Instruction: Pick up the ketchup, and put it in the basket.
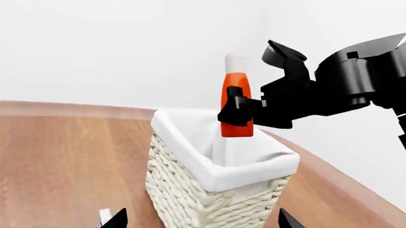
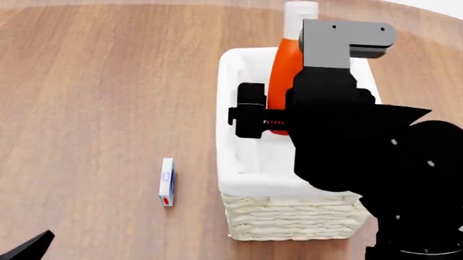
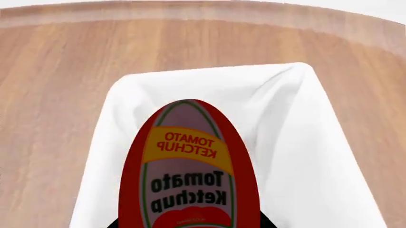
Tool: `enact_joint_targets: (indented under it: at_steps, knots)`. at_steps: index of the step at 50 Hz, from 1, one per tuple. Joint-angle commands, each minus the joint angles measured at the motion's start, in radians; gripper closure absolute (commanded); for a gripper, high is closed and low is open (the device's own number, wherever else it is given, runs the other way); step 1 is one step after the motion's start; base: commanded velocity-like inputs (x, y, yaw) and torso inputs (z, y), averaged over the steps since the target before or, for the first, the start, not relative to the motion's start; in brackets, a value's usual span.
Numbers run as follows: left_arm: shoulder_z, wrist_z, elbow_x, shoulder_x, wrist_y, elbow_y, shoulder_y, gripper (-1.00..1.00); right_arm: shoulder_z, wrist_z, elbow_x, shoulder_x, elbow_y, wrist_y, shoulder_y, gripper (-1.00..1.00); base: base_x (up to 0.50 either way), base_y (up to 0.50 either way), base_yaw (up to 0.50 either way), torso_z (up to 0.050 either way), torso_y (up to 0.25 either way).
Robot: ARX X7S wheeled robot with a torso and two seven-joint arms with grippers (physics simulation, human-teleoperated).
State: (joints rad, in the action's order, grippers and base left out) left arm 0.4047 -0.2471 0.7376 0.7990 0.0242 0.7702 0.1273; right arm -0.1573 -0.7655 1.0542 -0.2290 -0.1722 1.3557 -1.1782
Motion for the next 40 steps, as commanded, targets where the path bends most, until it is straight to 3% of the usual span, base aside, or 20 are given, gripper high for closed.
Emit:
enact_joint_targets:
  at_steps: [1,40]
  knots:
    - [0.012,0.005,0.009,-0.007,-0.008,-0.004,-0.012,-1.0,0.067,-0.051,0.016,0.035,-0.139,0.025,-0.054,1.0,0.0,0.0,0.0,0.0,0.0]
    - [0.038,0.017,0.009,-0.016,-0.02,-0.011,-0.029,-1.0,-0.143,0.06,-0.127,0.059,-0.445,-0.054,-0.186,1.0,0.0,0.0,0.0,0.0,0.0]
